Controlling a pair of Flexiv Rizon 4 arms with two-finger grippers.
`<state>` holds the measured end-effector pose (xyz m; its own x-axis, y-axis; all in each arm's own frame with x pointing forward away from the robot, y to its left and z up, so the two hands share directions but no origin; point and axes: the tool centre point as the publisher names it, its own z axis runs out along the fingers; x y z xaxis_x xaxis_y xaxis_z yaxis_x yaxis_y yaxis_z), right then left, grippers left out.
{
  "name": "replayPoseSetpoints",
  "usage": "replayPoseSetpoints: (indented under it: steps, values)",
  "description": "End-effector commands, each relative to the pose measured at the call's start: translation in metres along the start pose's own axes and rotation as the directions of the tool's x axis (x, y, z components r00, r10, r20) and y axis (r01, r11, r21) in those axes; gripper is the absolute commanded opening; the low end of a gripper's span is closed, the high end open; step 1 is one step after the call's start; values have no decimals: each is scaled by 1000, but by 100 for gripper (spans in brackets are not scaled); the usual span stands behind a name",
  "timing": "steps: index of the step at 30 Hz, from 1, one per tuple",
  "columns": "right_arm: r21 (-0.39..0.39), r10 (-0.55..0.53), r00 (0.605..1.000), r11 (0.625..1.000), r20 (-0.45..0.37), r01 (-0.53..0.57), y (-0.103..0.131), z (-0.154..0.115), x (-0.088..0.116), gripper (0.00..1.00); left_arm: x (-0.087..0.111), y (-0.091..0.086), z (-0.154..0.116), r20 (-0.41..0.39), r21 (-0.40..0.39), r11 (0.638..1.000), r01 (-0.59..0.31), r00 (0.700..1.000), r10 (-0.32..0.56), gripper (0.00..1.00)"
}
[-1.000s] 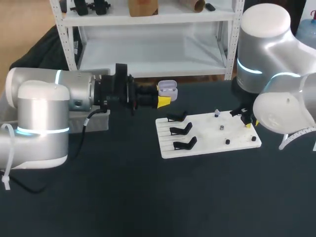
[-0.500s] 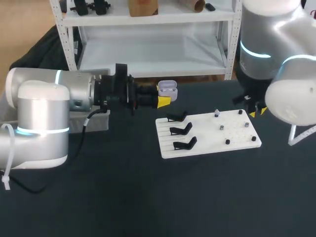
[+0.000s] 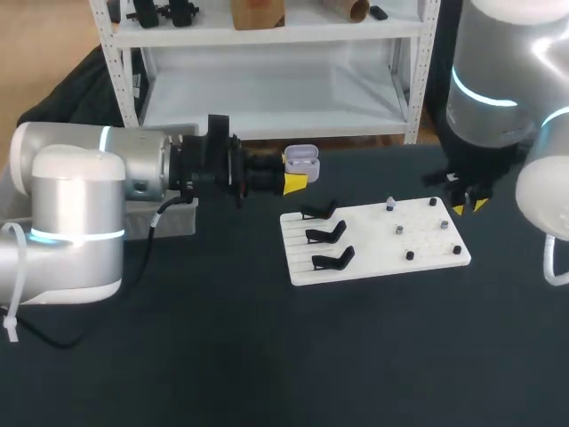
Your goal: Pick up each earbud case from the left stands, insert the matching earbuds, close the lid, and place the case in the box.
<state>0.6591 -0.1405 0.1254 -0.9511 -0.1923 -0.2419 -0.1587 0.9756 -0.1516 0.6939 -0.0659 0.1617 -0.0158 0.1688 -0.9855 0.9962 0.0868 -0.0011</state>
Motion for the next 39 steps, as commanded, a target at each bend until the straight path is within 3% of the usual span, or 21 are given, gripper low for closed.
replayPoseSetpoints:
  steps: [1,6,8,10,11,12,13,14,15,16,19,21,22,23,39]
  values:
    - [1,3,1000,1000,23,-3,-1,0,4,0,1,-1,0,3,-5,1000,-1,1000,1,0]
    - [1,3,1000,1000,23,-3,-1,0,4,0,1,-1,0,3,-5,1000,-1,1000,1,0]
    - [-26,177,984,984,-20,-178,11,-11,3,0,1,-1,0,3,-5,1000,-1,1000,1,0]
    - [1,301,949,953,-98,-302,22,-20,6,0,1,-1,0,3,-5,1000,-1,1000,1,0]
    - [-19,362,927,931,-100,-365,27,-25,8,0,1,-1,0,3,-5,1000,-1,1000,1,0]
    - [16,417,900,908,-128,-419,31,-30,11,0,1,-1,0,3,-5,1000,-1,1000,1,0]
    - [11,434,892,900,-128,-436,37,-36,12,0,1,-1,0,3,-5,1000,-1,1000,1,0]
    - [47,496,858,868,-137,-494,40,-41,14,0,1,-1,0,3,-5,1000,-1,1000,1,0]
    - [34,500,855,865,-136,-500,43,-46,15,0,1,-1,0,3,-5,1000,-1,1000,1,0]
    - [98,571,810,821,-134,-563,46,-51,16,0,1,-1,0,3,-5,1000,-1,1000,1,0]
    - [115,644,753,765,-132,-634,58,-63,18,0,1,-1,0,3,-5,1000,-1,1000,1,0]
    - [110,654,747,756,-120,-645,73,-70,15,0,1,-1,0,3,-5,1000,-1,1000,1,0]
    - [69,630,767,776,-122,-626,82,-73,12,0,1,-1,0,3,-5,1000,-1,1000,1,0]
    - [78,633,767,774,-110,-628,88,-77,10,0,1,-1,0,3,-5,1000,-1,1000,1,0]
    - [78,633,767,774,-110,-628,88,-77,10,0,1,-1,0,3,-5,1000,-1,1000,1,0]
